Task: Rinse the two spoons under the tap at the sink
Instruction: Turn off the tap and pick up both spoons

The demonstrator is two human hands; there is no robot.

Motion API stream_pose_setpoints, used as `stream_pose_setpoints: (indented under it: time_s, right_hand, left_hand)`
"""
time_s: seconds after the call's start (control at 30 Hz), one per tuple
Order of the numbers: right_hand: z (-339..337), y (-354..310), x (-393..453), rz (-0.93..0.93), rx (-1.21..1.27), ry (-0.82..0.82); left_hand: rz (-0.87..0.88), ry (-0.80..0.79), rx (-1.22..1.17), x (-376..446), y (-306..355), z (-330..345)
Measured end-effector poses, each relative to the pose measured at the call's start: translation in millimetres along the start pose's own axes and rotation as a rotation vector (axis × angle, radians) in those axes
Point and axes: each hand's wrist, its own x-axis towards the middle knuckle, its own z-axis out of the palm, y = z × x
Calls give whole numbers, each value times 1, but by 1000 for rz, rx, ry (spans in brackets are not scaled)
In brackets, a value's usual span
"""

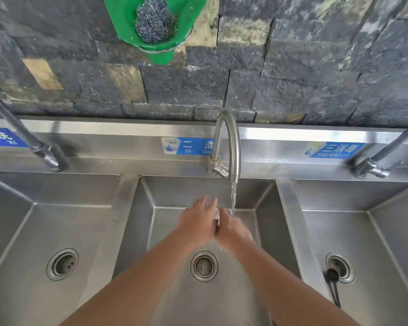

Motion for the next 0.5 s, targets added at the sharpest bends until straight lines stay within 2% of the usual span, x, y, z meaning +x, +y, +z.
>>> stream_pose_setpoints:
  time_s: [0.1, 0.23, 0.33, 0.5]
  right_hand:
    - [-15, -10, 22, 37, 170, 39]
    - [-24, -13, 61, 16, 273, 162]
    - [-34, -12, 86, 93, 435, 164]
    - [-40, -16, 114, -33, 435, 214]
  left_hand:
    - [13, 6, 6, 30, -9, -13]
    - [14, 25, -8, 68, -15, -29]
    - [51, 44, 15, 93, -19, -37]
    - [74, 22, 91, 116, -25, -38]
